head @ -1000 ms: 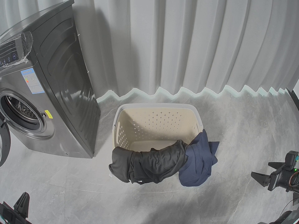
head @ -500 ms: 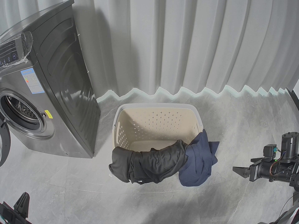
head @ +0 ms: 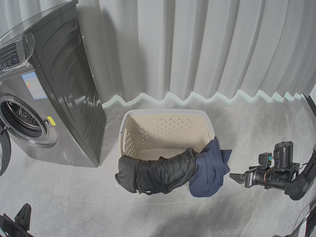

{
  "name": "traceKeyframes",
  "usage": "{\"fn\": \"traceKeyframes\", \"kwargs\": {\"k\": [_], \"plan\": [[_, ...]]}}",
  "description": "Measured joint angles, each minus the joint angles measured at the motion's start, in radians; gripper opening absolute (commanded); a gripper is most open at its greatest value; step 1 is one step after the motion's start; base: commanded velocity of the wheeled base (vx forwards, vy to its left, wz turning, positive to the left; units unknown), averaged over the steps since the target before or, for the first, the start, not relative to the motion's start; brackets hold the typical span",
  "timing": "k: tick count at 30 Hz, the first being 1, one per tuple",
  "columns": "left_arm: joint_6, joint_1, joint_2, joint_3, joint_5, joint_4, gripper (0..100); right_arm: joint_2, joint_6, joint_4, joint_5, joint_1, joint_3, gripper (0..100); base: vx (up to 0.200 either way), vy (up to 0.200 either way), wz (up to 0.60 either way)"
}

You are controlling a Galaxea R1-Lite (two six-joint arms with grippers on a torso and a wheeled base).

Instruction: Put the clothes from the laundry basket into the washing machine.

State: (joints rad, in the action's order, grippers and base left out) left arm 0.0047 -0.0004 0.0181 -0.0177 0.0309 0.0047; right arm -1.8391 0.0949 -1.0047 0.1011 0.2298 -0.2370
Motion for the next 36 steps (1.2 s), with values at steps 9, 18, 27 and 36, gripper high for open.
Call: {"fn": "traceKeyframes", "kwargs": {"k": [9, 18, 27, 36], "plan": [[-0.001, 0.0, 0.0, 0.0, 0.0, 0.0, 0, -0.177, 0.015, -0.073, -0.004, 0.045, -0.081, 100, 0.0, 0.0, 0.0], [-0.003, 0.0, 0.0, 0.0, 0.0, 0.0, 0, -0.312, 0.032, -0.154, -0.035, 0.069, -0.182, 100, 0.0, 0.0, 0.0], [-0.003, 0.0, 0.0, 0.0, 0.0, 0.0, 0, -0.403, 0.051, -0.16, -0.038, 0.097, -0.263, 100, 0.0, 0.0, 0.0], [-0.005, 0.0, 0.0, 0.0, 0.0, 0.0, 0, -0.459, 0.055, -0.16, -0.064, 0.1, -0.33, 100, 0.0, 0.0, 0.0]]}}
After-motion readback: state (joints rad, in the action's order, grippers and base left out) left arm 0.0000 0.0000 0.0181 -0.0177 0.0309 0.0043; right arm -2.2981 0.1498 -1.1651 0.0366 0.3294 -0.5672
